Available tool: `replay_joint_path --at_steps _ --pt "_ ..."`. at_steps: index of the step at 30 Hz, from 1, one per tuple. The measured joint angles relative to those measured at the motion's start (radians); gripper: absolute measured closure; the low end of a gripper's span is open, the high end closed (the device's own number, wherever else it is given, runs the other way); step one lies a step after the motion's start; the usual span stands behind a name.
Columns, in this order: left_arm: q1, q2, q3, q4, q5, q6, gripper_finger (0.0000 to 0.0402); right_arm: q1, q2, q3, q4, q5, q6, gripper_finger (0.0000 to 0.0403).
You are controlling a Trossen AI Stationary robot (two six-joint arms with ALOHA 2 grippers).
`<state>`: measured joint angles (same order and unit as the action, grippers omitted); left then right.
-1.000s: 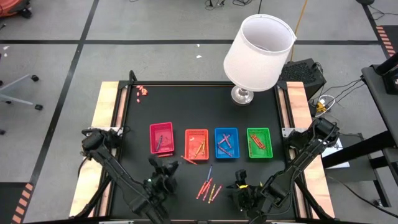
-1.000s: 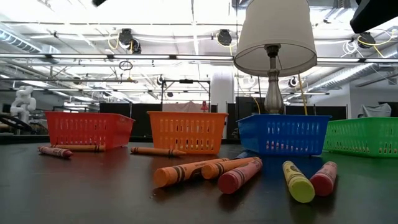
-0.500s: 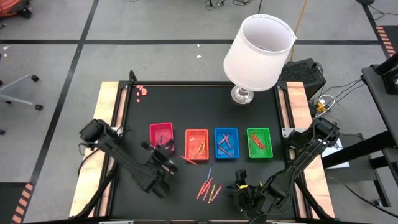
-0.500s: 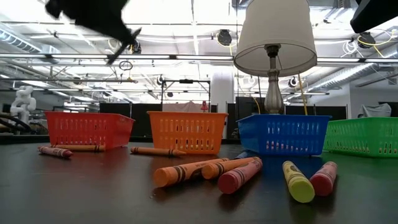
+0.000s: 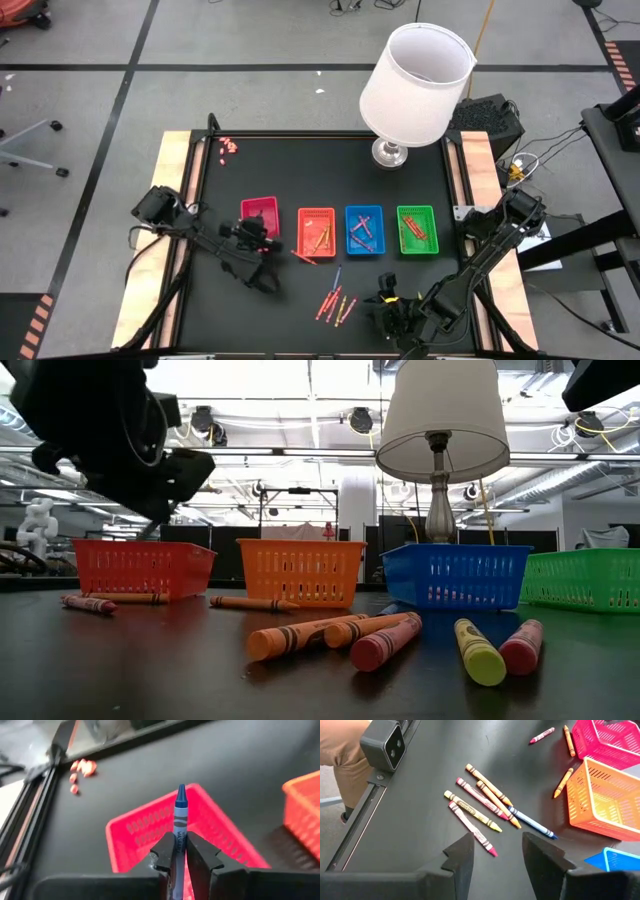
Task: Sort crayons
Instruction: Put the blue crayon into the red bin
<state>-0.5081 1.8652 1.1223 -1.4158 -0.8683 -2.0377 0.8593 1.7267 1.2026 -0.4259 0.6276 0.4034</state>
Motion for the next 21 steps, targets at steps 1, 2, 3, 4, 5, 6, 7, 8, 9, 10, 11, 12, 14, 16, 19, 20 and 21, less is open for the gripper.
replay_joint_path --at_steps 1,2,3,4,5,6,7,8,9,10,11,12,14,16,19,20,21 --pt "0.004 0.000 -0.004 0.001 0.016 -0.006 0.0363 0.000 0.000 0.000 0.000 0.000 0.000 0.0252" --pt "0.006 0.000 -0.005 0.002 0.026 -0.018 0.0363 0.000 0.000 0.000 0.000 0.000 0.000 0.0252" --pt "0.008 0.000 -0.006 0.003 0.032 -0.030 0.0363 0.000 0.000 0.000 0.000 0.000 0.000 0.0252" --pt "0.010 0.000 -0.006 0.008 0.036 -0.039 0.0363 0.000 0.000 0.000 0.000 0.000 0.000 0.0252" --pt "0.011 0.000 -0.006 0.018 0.039 -0.043 0.0363 0.000 0.000 0.000 0.000 0.000 0.000 0.0252" --pt "0.011 0.000 -0.006 0.028 0.040 -0.043 0.0363 0.000 0.000 0.000 0.000 0.000 0.000 0.0252" --pt "0.012 0.000 -0.006 0.035 0.040 -0.038 0.0363 0.000 0.000 0.000 0.000 0.000 0.000 0.0252" --pt "0.011 0.000 -0.006 0.040 0.041 -0.025 0.0363 0.000 0.000 0.000 0.000 0.000 0.000 0.0252" --pt "0.011 0.000 -0.006 0.045 0.042 -0.021 0.0363 0.000 0.000 0.000 0.000 0.000 0.000 0.0252" --pt "0.011 0.000 -0.006 0.047 0.042 -0.022 0.0361 0.000 0.000 0.000 0.000 0.000 0.000 0.0252" --pt "0.011 0.000 -0.006 0.046 0.042 -0.022 0.0358 0.000 0.000 0.000 0.001 0.000 0.000 0.0252" --pt "0.009 0.000 -0.006 0.047 0.042 -0.022 0.0352 0.000 0.000 0.000 0.001 0.000 0.000 0.0252" --pt "0.001 0.000 -0.006 0.046 0.041 -0.023 0.0337 0.000 0.000 0.000 0.003 0.000 0.000 0.0252" --pt "-0.009 0.000 -0.006 0.047 0.041 -0.023 0.0317 0.000 0.000 0.000 0.003 0.000 0.000 0.0252" --pt "-0.028 0.000 -0.006 0.046 0.041 -0.023 0.0283 0.000 0.000 0.000 0.003 0.004 0.000 0.0252" --pt "-0.037 0.000 -0.003 0.046 0.037 -0.023 0.0272 -0.001 0.000 0.000 0.003 0.004 0.000 0.0252" --pt "-0.047 0.000 0.002 0.043 0.030 -0.022 0.0262 -0.002 0.000 0.000 0.004 0.004 0.000 0.0252"
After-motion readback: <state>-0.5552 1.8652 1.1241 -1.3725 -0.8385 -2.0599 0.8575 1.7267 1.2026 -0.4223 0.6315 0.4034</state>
